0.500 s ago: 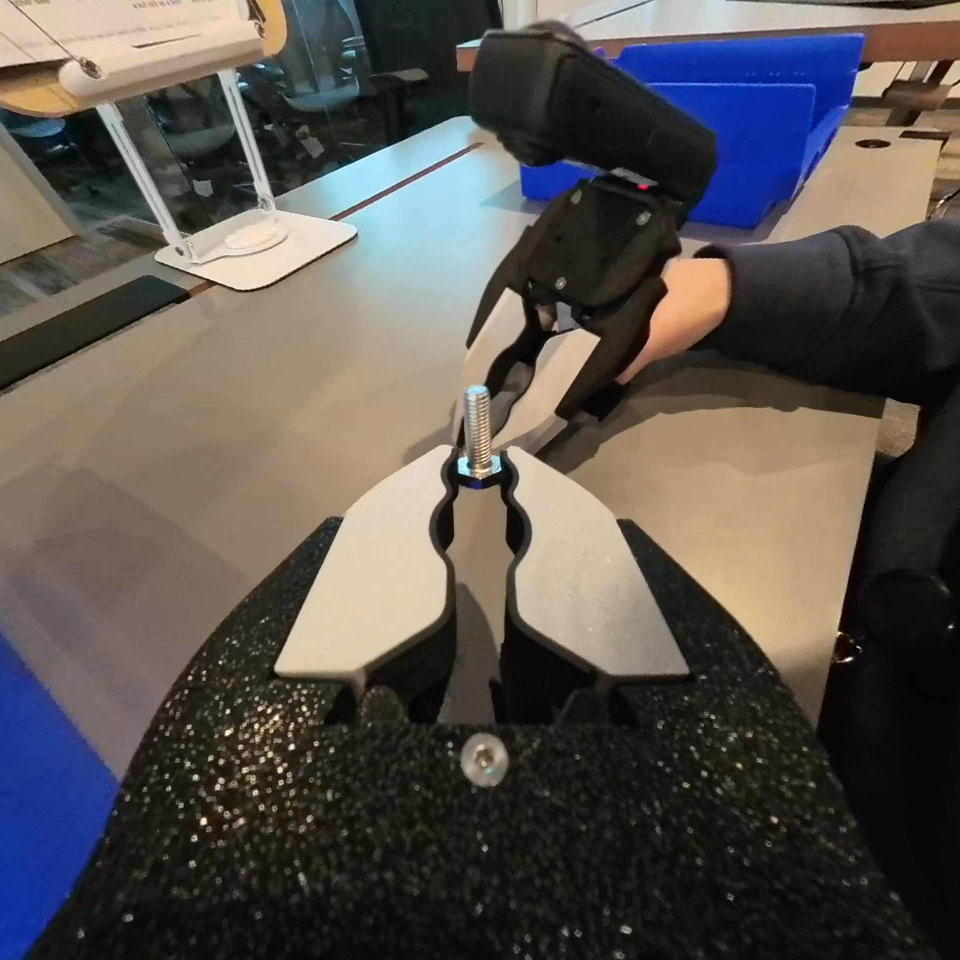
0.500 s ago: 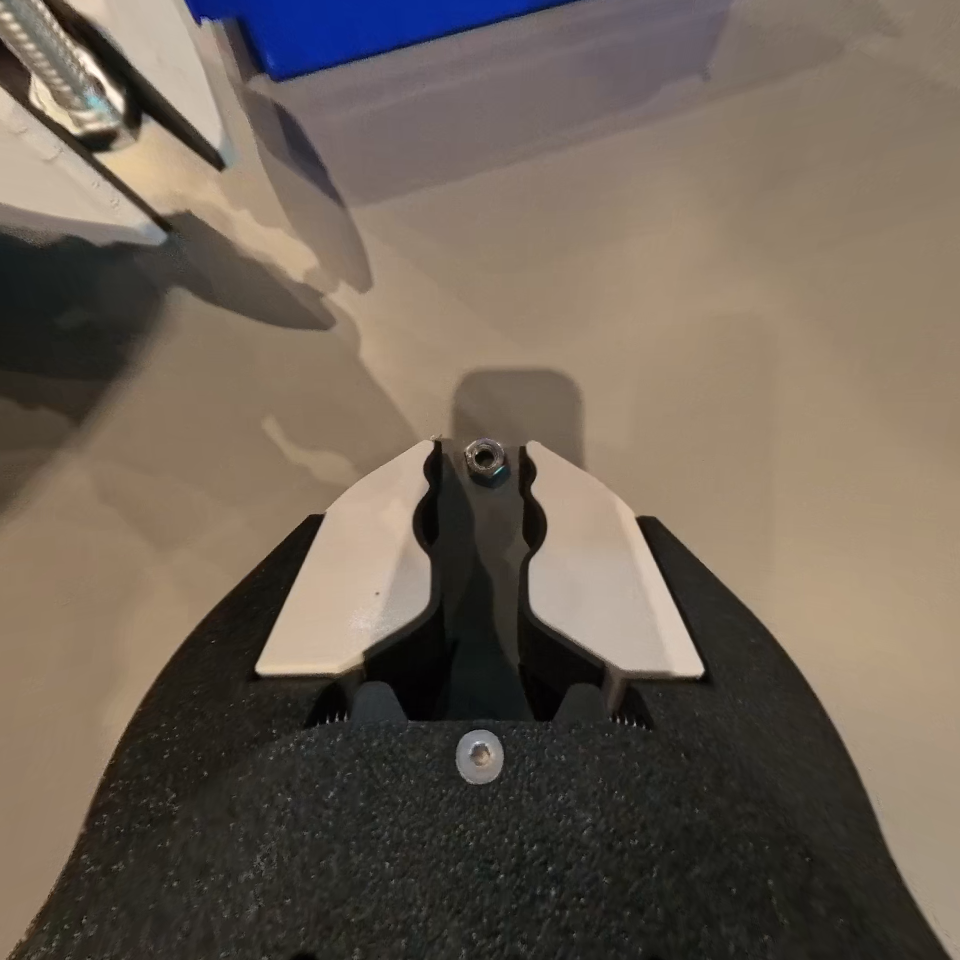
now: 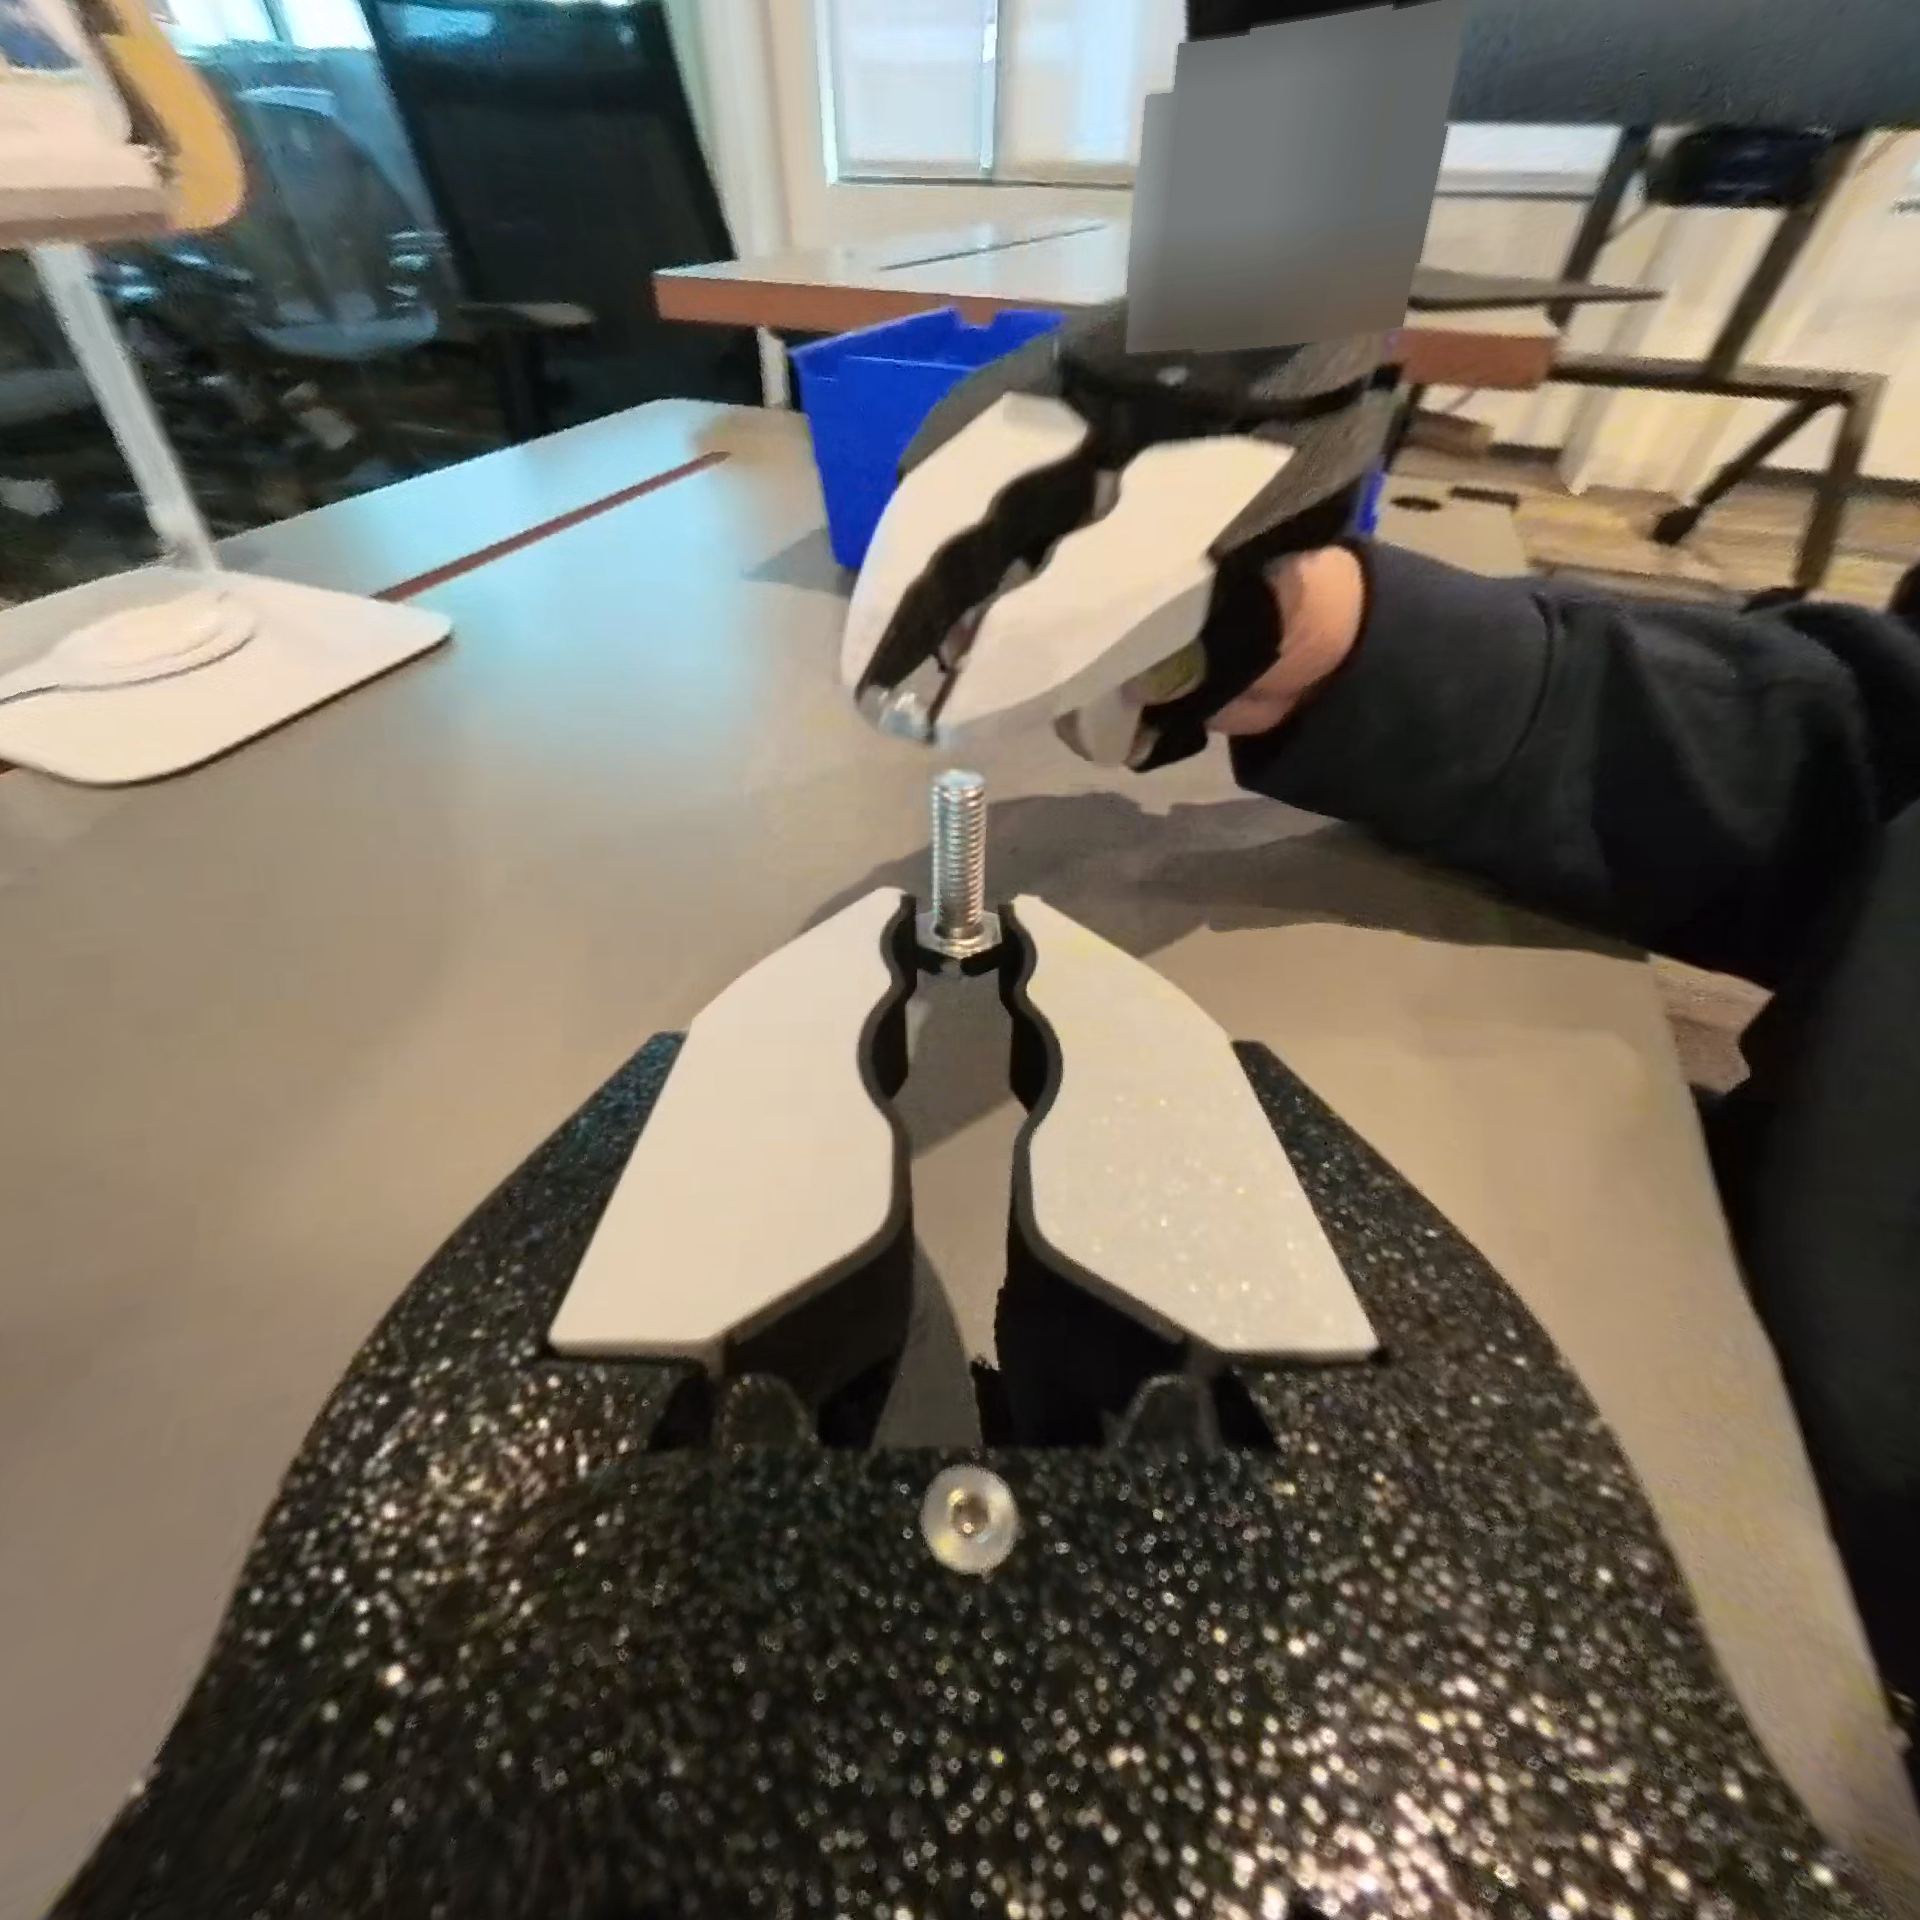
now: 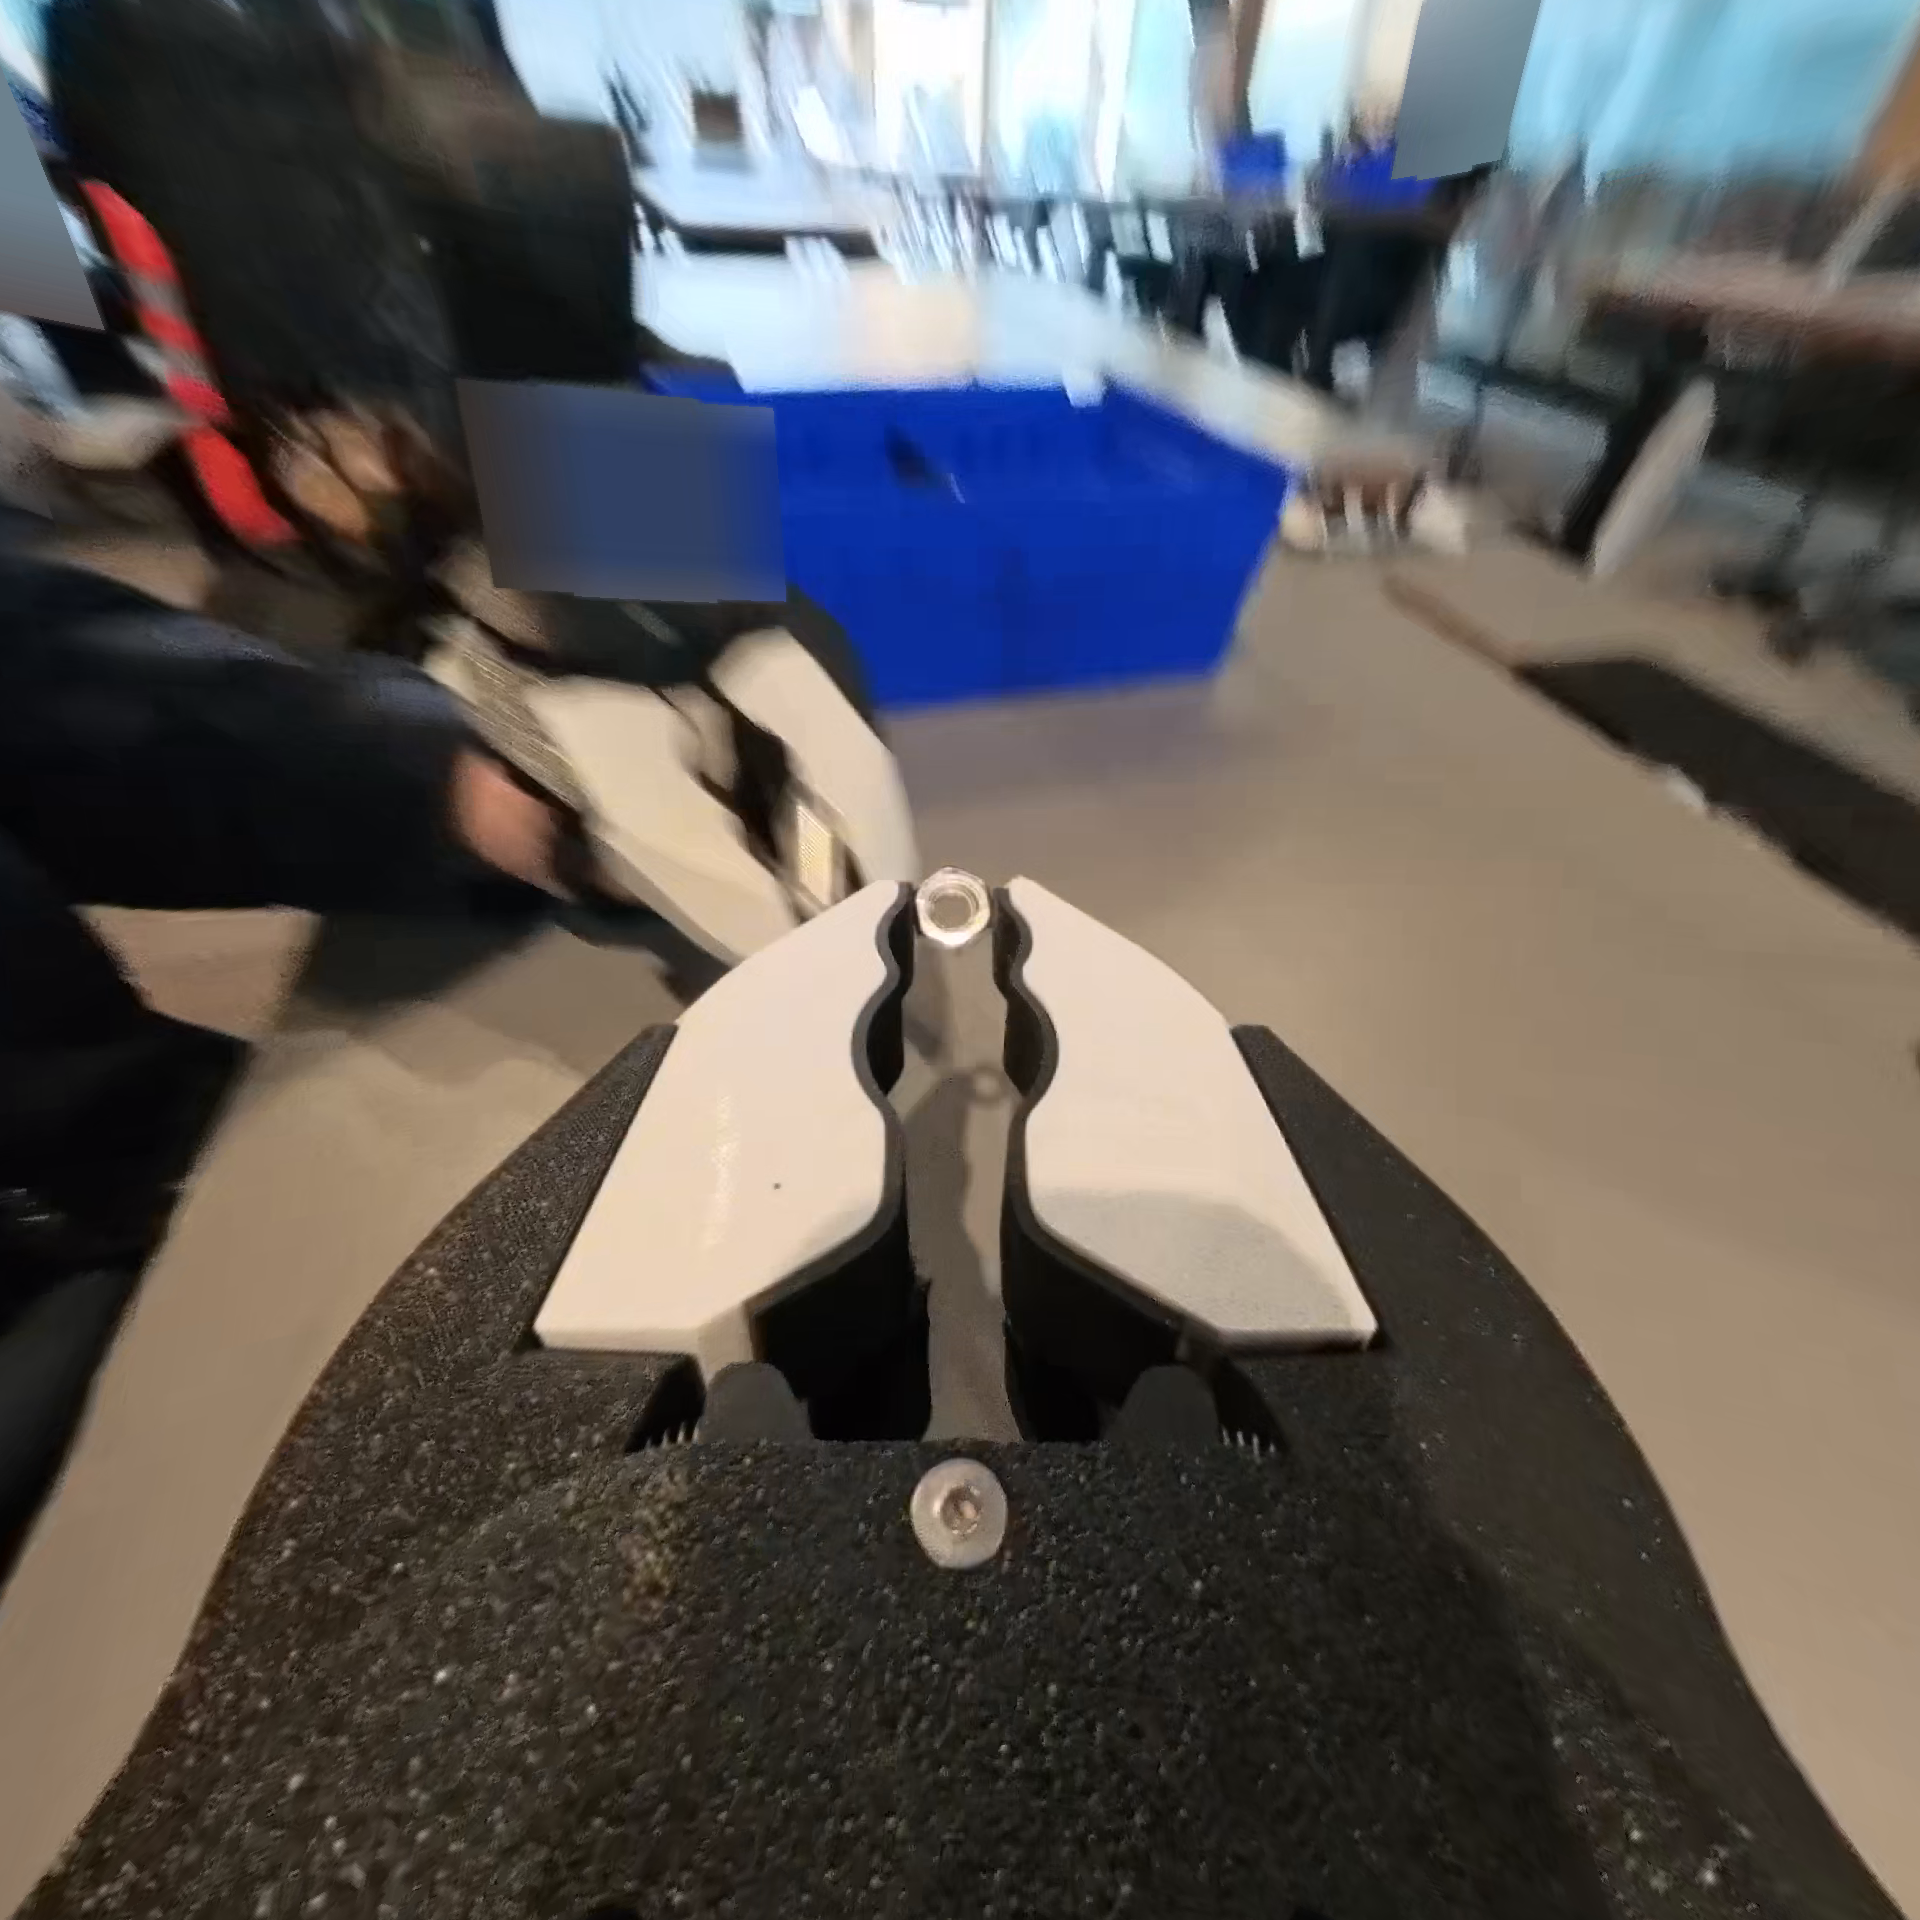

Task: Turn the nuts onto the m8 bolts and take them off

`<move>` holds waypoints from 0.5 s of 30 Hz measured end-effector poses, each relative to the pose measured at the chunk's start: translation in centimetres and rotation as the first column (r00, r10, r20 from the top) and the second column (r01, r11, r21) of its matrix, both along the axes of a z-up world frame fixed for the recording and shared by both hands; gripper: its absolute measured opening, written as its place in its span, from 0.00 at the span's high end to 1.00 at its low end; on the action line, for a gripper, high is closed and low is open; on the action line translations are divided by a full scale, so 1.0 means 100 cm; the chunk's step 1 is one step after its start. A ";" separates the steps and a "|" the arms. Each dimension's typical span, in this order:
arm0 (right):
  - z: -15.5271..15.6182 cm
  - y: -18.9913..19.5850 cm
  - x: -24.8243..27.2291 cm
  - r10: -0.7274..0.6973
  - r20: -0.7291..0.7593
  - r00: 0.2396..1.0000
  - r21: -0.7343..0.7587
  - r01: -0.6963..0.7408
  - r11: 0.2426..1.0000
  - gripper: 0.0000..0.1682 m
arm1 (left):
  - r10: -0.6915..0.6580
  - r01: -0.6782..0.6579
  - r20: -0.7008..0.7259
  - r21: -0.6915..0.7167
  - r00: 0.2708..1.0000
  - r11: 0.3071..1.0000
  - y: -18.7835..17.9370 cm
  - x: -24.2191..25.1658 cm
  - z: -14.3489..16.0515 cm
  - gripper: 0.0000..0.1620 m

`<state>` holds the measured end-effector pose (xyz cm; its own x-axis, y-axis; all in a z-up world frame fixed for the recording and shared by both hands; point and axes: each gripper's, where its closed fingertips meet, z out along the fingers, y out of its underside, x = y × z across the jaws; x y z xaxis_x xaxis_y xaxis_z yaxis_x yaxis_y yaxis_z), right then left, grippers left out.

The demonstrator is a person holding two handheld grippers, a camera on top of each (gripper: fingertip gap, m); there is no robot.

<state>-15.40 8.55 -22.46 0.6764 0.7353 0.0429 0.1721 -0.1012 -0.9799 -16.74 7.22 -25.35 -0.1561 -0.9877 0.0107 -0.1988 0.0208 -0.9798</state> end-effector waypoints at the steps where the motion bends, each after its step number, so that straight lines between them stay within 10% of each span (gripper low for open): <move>1: 0.005 -0.004 0.001 0.015 -0.008 1.000 0.022 -0.015 1.000 0.92 | -0.030 0.030 -0.011 0.015 0.999 0.999 -0.001 0.008 -0.003 0.91; 15: -0.007 -0.007 0.009 -0.051 0.169 0.984 -0.008 0.053 0.999 0.92 | -0.121 0.124 -0.028 0.155 0.992 0.980 0.003 0.037 -0.013 0.91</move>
<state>-14.53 7.81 -23.16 0.6972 0.7008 0.1510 0.3292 -0.1259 -0.9358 -13.02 7.49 -26.64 -0.2769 -0.9508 -0.1386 -0.2032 0.1989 -0.9587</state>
